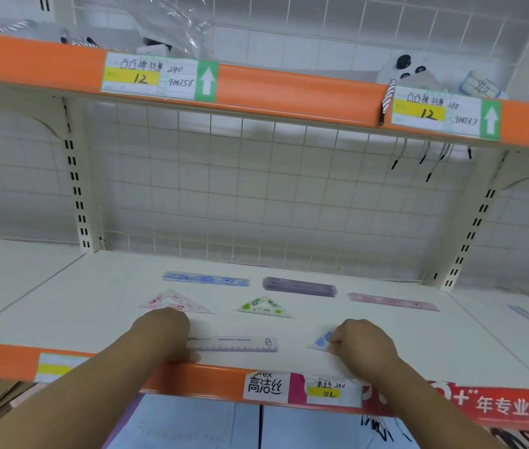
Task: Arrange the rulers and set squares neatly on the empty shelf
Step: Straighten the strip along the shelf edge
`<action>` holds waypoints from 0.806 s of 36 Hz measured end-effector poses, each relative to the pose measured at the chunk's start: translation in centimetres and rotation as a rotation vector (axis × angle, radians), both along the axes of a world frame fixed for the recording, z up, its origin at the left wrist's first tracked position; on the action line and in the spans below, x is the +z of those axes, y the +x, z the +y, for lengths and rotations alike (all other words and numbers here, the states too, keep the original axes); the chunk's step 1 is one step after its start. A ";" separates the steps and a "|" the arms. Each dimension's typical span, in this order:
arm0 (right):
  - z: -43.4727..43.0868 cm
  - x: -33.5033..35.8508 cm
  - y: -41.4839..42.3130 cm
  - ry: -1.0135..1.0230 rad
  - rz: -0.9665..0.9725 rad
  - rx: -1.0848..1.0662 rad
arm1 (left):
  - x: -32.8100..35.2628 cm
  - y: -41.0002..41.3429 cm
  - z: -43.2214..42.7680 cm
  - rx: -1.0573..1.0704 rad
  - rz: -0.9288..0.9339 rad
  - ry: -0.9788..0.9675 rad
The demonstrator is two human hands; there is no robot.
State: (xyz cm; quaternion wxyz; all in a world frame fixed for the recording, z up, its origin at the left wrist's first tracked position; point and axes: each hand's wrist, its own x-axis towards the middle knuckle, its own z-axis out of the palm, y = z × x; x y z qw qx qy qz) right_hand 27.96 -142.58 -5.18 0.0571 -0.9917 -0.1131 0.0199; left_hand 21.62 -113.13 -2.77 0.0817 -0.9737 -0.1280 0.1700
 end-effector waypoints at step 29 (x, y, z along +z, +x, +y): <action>-1.1 -2.6 6.6 -0.001 -0.053 -0.005 | 0.0 -0.5 -0.1 0.010 -0.047 -0.035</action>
